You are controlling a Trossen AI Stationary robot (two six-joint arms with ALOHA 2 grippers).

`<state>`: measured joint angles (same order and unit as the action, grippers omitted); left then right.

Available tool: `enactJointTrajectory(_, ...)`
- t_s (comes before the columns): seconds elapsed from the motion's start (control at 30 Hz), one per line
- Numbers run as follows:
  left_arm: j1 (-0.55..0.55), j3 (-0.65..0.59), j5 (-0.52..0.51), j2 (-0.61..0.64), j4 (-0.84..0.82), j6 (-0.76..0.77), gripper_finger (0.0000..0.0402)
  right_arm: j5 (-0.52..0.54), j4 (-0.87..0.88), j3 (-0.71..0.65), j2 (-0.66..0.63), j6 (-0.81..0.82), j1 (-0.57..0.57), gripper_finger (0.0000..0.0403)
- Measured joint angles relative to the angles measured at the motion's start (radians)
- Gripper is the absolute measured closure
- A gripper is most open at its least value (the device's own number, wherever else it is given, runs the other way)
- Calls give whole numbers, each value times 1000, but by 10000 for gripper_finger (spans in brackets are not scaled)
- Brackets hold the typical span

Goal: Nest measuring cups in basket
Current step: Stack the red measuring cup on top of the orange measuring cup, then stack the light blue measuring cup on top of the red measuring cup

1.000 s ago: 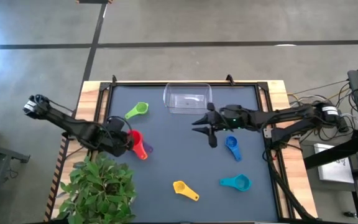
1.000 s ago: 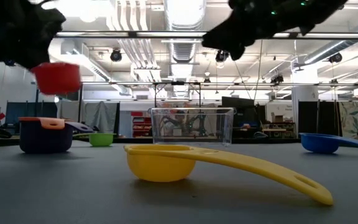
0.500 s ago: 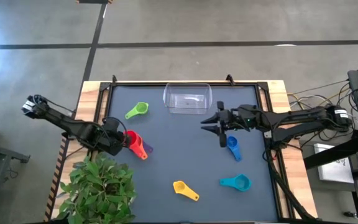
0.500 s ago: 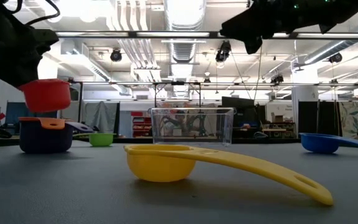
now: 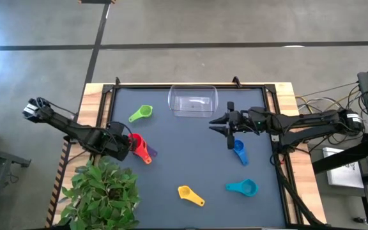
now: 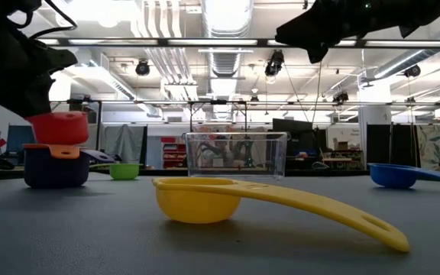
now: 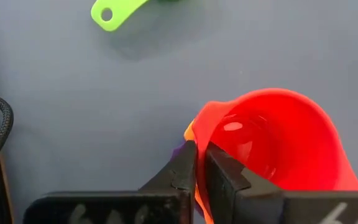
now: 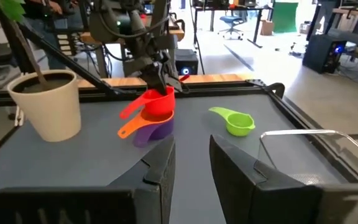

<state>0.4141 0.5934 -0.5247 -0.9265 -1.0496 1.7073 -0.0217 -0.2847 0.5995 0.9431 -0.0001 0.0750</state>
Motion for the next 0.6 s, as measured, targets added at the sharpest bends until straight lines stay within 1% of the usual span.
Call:
enactJointTrajectory(0.13, 0, -1, 15, -12, 14, -13, 353, 37, 89, 0, -62, 48, 0, 316)
enactJointTrajectory(0.23, 0, -2, 16, -23, 14, -15, 319, 71, 153, 0, -119, 53, 0, 320)
enactJointTrajectory(0.37, 0, -2, 16, -27, 17, -24, 279, 76, 237, 0, -197, 61, 0, 319)
enactJointTrajectory(0.47, 0, -2, 16, -14, 19, -45, 258, 76, 309, 0, -241, 104, 0, 314)
enactJointTrajectory(0.53, 0, 10, -16, 0, 11, -75, 247, 76, 365, 0, -259, 128, 0, 309)
enactJointTrajectory(0.6, 2, 34, -84, 18, 12, -119, 240, 78, 412, 0, -263, 149, 0, 302)
